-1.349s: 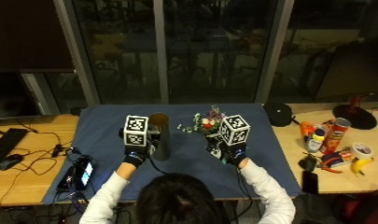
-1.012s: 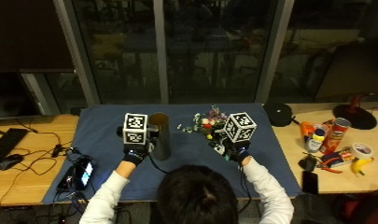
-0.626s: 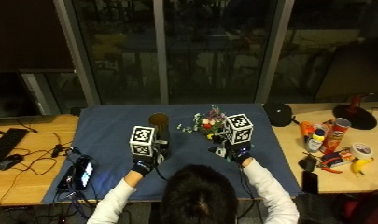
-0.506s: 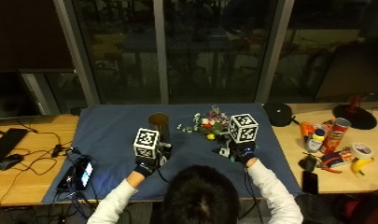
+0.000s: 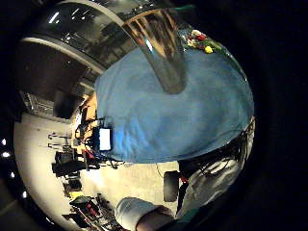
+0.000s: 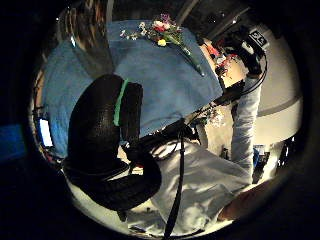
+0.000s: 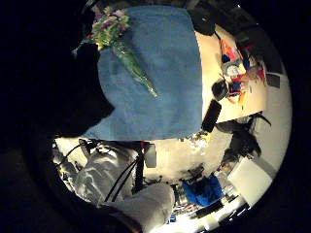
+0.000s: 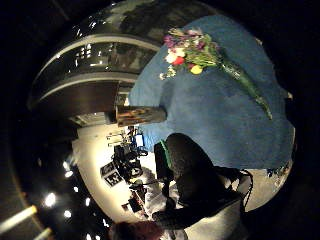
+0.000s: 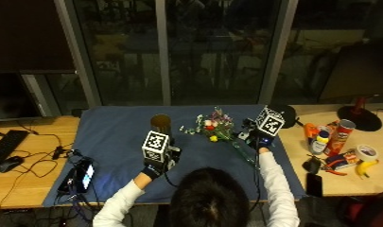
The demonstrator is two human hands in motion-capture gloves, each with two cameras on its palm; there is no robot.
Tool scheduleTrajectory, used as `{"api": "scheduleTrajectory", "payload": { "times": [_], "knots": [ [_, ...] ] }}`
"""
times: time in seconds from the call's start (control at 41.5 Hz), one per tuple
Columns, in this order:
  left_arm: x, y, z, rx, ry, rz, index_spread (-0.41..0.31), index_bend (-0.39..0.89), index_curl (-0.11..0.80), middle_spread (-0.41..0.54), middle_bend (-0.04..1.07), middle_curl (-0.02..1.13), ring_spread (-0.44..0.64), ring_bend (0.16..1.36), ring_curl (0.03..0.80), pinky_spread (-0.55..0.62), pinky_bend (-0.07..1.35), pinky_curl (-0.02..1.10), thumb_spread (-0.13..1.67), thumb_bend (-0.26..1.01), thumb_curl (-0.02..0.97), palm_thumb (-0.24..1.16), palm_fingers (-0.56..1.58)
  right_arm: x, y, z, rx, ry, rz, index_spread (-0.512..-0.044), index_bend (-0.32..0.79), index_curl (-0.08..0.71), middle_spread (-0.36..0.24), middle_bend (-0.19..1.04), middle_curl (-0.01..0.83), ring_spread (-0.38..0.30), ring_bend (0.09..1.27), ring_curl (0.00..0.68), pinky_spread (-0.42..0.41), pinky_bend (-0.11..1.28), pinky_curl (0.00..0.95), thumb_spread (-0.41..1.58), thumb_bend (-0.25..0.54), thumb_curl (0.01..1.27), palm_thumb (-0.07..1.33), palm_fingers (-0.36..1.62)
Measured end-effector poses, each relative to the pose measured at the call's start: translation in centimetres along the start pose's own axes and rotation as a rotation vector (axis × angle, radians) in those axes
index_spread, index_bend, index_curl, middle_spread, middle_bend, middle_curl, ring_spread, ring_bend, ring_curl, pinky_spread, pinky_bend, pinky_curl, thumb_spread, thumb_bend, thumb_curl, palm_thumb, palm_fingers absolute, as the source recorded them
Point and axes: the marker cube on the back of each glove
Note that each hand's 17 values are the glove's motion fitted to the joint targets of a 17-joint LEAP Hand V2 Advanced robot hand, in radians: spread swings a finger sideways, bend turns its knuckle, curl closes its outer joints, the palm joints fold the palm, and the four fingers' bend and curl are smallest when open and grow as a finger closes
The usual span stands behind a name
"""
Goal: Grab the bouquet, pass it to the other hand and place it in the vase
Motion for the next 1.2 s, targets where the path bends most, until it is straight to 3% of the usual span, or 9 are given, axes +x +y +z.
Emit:
{"api": "scheduleTrajectory", "payload": {
  "times": [0.072, 0.265, 0.385, 0.723, 0.843, 0.891, 0.988, 1.012, 1.204],
  "knots": [
    [3.3, -1.3, 0.8, 0.006, 0.026, 0.026, 0.018, 0.16, 0.306, 0.363, 0.18, 0.20, 0.41, 0.58, 0.252, 0.37, 0.52, 0.32, 1.25, -0.01, 0.276, 0.30, 0.09, 5.2, -2.0, -0.4, -0.008, 0.023, 0.099, -0.169, 0.04, 0.125, 0.038, 0.21, 0.345, 0.001, 0.65, 0.352, 0.092, 0.76, 0.397, 1.09, -0.004, 0.28, 0.37, 0.52],
    [3.5, -1.1, 1.9, -0.024, 0.042, 0.044, 0.006, 0.16, 0.313, 0.340, 0.17, 0.22, 0.41, 0.58, 0.253, 0.37, 0.51, 0.33, 1.25, -0.01, 0.286, 0.31, 0.10, 8.7, -3.3, 3.9, -0.249, 0.036, 0.439, -0.164, 0.06, 0.119, 0.010, 0.20, 0.372, -0.052, 0.64, 0.368, 0.075, 0.80, 0.405, 1.08, -0.003, 0.31, 0.45, 0.45],
    [3.3, -0.8, 2.4, -0.042, 0.032, 0.047, -0.009, 0.16, 0.314, 0.333, 0.17, 0.22, 0.40, 0.58, 0.255, 0.37, 0.51, 0.33, 1.25, -0.01, 0.290, 0.31, 0.10, 9.5, -3.9, 5.0, -0.065, 0.063, 0.314, -0.167, 0.07, 0.116, -0.002, 0.19, 0.381, -0.075, 0.64, 0.373, 0.071, 0.82, 0.401, 1.07, 0.000, 0.33, 0.52, 0.43],
    [2.5, -0.4, 3.5, -0.080, 0.039, 0.031, -0.024, 0.16, 0.315, 0.323, 0.17, 0.24, 0.40, 0.59, 0.261, 0.36, 0.51, 0.34, 1.25, -0.01, 0.297, 0.31, 0.10, 12.4, -4.6, 10.9, -0.124, 0.129, 0.454, -0.180, 0.10, 0.131, -0.069, 0.24, 0.422, -0.106, 0.62, 0.378, 0.055, 0.79, 0.377, 1.05, -0.006, 0.38, 0.66, 0.47],
    [2.5, -0.3, 3.6, -0.082, 0.043, 0.026, -0.026, 0.16, 0.316, 0.322, 0.17, 0.24, 0.39, 0.59, 0.261, 0.36, 0.52, 0.34, 1.26, -0.01, 0.298, 0.31, 0.10, 13.0, -5.3, 11.4, -0.001, 0.215, 0.491, -0.188, 0.09, 0.138, -0.084, 0.29, 0.438, -0.126, 0.62, 0.380, 0.033, 0.74, 0.362, 1.04, -0.005, 0.40, 0.72, 0.52],
    [2.4, -0.3, 3.7, -0.081, 0.043, 0.023, -0.026, 0.16, 0.316, 0.322, 0.17, 0.24, 0.39, 0.59, 0.261, 0.36, 0.52, 0.34, 1.26, -0.01, 0.298, 0.31, 0.10, 12.8, -5.1, 11.7, -0.022, 0.224, 0.487, -0.189, 0.09, 0.139, -0.087, 0.30, 0.444, -0.134, 0.62, 0.383, 0.021, 0.73, 0.363, 1.04, -0.009, 0.41, 0.73, 0.53],
    [2.2, -0.3, 3.8, -0.083, 0.046, 0.019, -0.026, 0.16, 0.317, 0.321, 0.17, 0.25, 0.39, 0.59, 0.261, 0.36, 0.52, 0.34, 1.26, -0.01, 0.299, 0.31, 0.09, 12.0, -4.2, 12.0, -0.106, 0.220, 0.492, -0.199, 0.09, 0.143, -0.091, 0.31, 0.446, -0.150, 0.62, 0.384, -0.042, 0.74, 0.363, 1.04, -0.009, 0.42, 0.76, 0.62],
    [2.2, -0.3, 3.8, -0.083, 0.046, 0.018, -0.026, 0.16, 0.317, 0.321, 0.17, 0.25, 0.39, 0.59, 0.261, 0.36, 0.52, 0.34, 1.26, -0.01, 0.299, 0.31, 0.09, 12.0, -4.3, 12.0, -0.095, 0.230, 0.491, -0.201, 0.16, 0.168, -0.092, 0.30, 0.447, -0.158, 0.61, 0.386, -0.065, 0.72, 0.361, 1.04, 0.001, 0.42, 0.78, 0.69],
    [2.0, -0.1, 3.8, -0.091, 0.042, 0.010, -0.024, 0.16, 0.318, 0.321, 0.17, 0.25, 0.39, 0.59, 0.261, 0.36, 0.52, 0.34, 1.26, -0.01, 0.299, 0.31, 0.09, 11.0, -5.6, 11.2, 0.034, 0.332, 0.445, -0.226, 0.22, 0.253, -0.121, 0.29, 0.459, -0.188, 0.62, 0.397, -0.213, 0.60, 0.339, 1.02, 0.017, 0.43, 0.90, 1.12]
  ]
}}
